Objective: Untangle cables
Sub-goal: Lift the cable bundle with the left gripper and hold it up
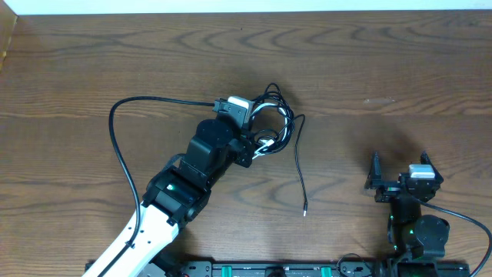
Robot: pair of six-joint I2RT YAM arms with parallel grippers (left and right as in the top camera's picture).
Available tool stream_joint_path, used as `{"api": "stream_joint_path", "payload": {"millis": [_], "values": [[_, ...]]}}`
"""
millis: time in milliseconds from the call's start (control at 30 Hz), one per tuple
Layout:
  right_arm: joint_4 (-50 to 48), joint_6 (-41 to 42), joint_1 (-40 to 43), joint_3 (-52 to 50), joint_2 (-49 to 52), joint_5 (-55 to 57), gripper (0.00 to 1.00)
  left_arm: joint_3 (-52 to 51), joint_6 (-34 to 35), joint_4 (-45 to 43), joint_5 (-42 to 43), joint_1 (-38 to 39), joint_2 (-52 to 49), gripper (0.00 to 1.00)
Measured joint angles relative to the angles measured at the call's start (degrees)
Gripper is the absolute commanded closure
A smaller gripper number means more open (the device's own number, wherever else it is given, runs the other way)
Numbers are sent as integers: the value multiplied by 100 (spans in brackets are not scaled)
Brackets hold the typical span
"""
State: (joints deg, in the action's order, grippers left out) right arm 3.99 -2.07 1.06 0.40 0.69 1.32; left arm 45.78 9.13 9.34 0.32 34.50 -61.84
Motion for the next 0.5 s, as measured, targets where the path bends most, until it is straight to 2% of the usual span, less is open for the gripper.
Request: {"api": "stream_joint_path", "payload": {"millis": [500], "values": [[0, -2, 0, 0, 0, 0, 1, 0, 2, 103, 0, 0, 0, 92]]}}
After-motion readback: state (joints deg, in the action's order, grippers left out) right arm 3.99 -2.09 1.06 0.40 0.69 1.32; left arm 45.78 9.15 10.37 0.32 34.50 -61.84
